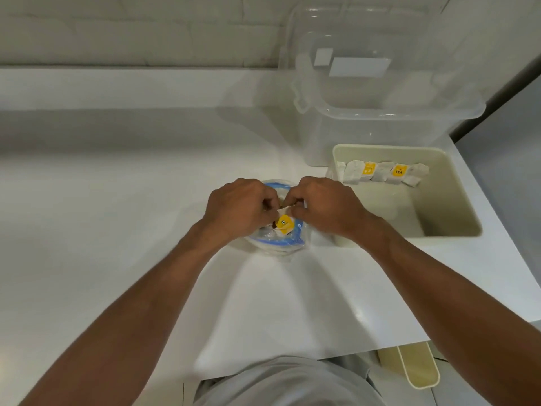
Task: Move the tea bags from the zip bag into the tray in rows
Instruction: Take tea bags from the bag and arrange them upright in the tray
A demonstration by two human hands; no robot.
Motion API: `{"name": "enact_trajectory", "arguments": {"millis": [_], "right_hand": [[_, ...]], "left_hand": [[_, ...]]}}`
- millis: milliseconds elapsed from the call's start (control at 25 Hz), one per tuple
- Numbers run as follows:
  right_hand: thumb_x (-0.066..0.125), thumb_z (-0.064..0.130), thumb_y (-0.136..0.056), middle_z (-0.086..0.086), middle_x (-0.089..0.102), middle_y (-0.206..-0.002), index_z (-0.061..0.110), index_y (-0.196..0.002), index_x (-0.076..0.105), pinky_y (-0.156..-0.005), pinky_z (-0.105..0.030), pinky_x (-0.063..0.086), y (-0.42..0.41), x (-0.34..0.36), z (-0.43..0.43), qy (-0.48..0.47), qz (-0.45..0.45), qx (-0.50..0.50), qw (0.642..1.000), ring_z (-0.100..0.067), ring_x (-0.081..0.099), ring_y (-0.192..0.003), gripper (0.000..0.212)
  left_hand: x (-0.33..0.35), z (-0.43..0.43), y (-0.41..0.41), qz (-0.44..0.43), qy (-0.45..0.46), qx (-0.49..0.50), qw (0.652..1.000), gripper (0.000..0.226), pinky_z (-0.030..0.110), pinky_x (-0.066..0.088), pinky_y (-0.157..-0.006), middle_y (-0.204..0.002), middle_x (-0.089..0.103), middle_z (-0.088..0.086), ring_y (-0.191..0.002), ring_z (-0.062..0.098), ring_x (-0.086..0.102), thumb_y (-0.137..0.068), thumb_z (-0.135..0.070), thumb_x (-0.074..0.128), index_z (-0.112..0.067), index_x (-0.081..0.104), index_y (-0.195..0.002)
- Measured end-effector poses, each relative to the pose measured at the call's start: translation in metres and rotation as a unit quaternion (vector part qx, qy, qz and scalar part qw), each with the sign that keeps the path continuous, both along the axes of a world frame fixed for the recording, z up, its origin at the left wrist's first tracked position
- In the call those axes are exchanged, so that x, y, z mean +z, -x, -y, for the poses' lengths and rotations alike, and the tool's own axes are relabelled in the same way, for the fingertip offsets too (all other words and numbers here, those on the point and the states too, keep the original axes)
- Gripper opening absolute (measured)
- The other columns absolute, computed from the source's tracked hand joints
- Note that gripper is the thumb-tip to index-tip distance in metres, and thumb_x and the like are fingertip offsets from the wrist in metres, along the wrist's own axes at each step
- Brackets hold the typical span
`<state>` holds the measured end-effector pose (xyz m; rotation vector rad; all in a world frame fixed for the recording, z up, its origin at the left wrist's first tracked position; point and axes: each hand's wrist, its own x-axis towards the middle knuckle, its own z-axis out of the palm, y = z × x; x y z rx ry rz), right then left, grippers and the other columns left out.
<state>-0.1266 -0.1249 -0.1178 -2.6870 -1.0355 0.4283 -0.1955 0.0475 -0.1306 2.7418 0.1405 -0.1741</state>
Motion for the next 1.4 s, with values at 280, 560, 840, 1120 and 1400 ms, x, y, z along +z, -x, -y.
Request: {"name": "enact_trajectory", "arguments": {"millis": [280, 560, 840, 1120, 1400], "right_hand": [[0.079, 0.033, -0.079, 0.003, 0.067, -0.07, 0.017, -0.083, 0.068, -0.065, -0.026, 0.045, -0.004, 0.008, 0.003, -0.197, -0.179, -0.162, 0.95, -0.007, 0.056, -0.061, 0.019], [0.074, 0.032, -0.085, 0.018, 0.059, -0.056, 0.021, -0.082, 0.071, -0.058, -0.017, 0.041, -0.002, 0.008, 0.005, -0.245, -0.185, -0.209, 0.928, 0.001, 0.052, -0.052, 0.011], [0.074, 0.028, -0.086, -0.006, 0.074, -0.078, 0.011, -0.091, 0.071, -0.063, -0.026, 0.055, 0.002, 0.02, 0.009, -0.318, -0.31, -0.232, 0.865, -0.012, 0.067, -0.067, 0.018], [0.077, 0.011, -0.08, -0.005, 0.065, -0.086, 0.022, -0.102, 0.069, -0.07, -0.034, 0.058, 0.001, 0.018, 0.01, -0.282, -0.269, -0.22, 0.894, -0.018, 0.066, -0.081, 0.026], [0.065, 0.008, -0.087, -0.002, 0.064, -0.094, 0.027, -0.115, 0.067, -0.07, -0.028, 0.058, 0.002, 0.026, 0.01, -0.261, -0.254, -0.182, 0.913, -0.011, 0.062, -0.08, 0.034]], "left_hand": [[0.02, -0.024, -0.006, 0.045, 0.255, 0.027, 0.965, 0.002, 0.035, 0.055, -0.078, -0.086, 0.07, -0.014, -0.072, -0.004, 0.062, -0.087, -0.033, 0.071, -0.032, 0.072, -0.086], [0.019, -0.023, -0.005, 0.004, 0.258, 0.029, 0.966, 0.01, 0.041, 0.057, -0.077, -0.08, 0.069, -0.01, -0.071, 0.01, 0.069, -0.086, -0.026, 0.075, -0.032, 0.07, -0.093], [0.026, -0.029, -0.005, 0.03, 0.285, 0.039, 0.957, 0.013, 0.023, 0.046, -0.065, -0.085, 0.067, -0.01, -0.066, 0.003, 0.059, -0.094, -0.026, 0.064, -0.036, 0.072, -0.091], [0.033, -0.026, -0.004, 0.02, 0.308, 0.076, 0.948, 0.019, 0.031, 0.053, -0.068, -0.082, 0.072, -0.006, -0.07, 0.011, 0.068, -0.074, -0.045, 0.084, -0.029, 0.073, -0.081], [0.039, -0.032, -0.009, -0.007, 0.294, 0.026, 0.955, 0.042, 0.031, 0.052, -0.063, -0.091, 0.07, -0.004, -0.073, 0.015, 0.068, -0.082, -0.008, 0.072, -0.04, 0.058, -0.106]]}}
